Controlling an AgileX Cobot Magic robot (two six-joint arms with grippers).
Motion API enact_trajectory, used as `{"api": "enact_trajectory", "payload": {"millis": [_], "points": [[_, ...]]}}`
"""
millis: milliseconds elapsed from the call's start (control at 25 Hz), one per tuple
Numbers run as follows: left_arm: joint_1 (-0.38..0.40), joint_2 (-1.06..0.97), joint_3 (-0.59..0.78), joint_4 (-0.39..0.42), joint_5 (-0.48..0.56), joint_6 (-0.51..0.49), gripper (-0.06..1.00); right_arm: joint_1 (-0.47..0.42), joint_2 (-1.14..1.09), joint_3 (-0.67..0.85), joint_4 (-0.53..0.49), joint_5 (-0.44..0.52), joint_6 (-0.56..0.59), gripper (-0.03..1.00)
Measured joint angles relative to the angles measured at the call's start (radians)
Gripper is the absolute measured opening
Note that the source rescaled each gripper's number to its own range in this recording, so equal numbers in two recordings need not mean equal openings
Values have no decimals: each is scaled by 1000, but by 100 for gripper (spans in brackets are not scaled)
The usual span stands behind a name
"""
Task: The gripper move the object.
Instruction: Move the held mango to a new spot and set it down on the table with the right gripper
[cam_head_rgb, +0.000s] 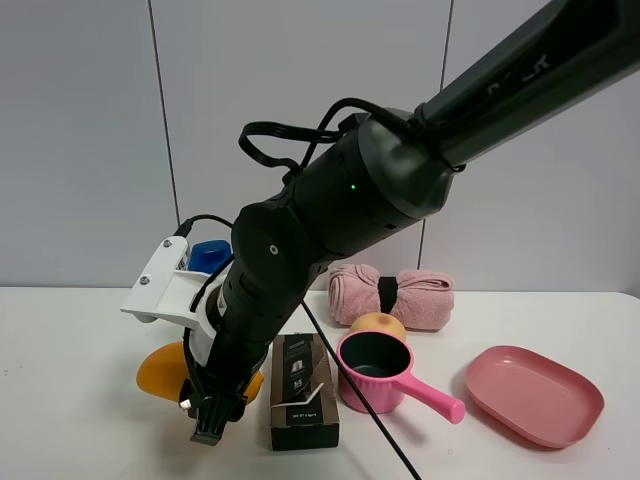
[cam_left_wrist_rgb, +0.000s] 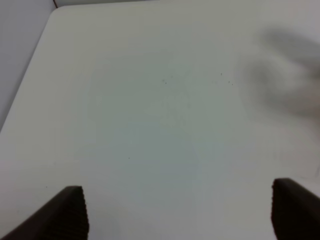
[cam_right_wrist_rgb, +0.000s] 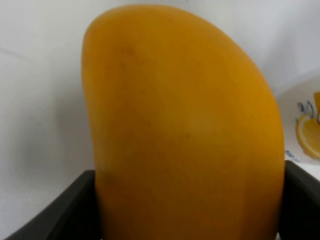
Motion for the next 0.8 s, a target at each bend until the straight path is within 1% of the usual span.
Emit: {"api": "enact_trajectory", "payload": {"millis": [520,640,800], "points": [[0,0,0,0,0,0,100,0,3,0,-38,26,13,0],[0,0,0,0,0,0,100,0,16,0,-48,19,34,0],[0,0,0,0,0,0,100,0,21,0,-51,-22,82,0]]}}
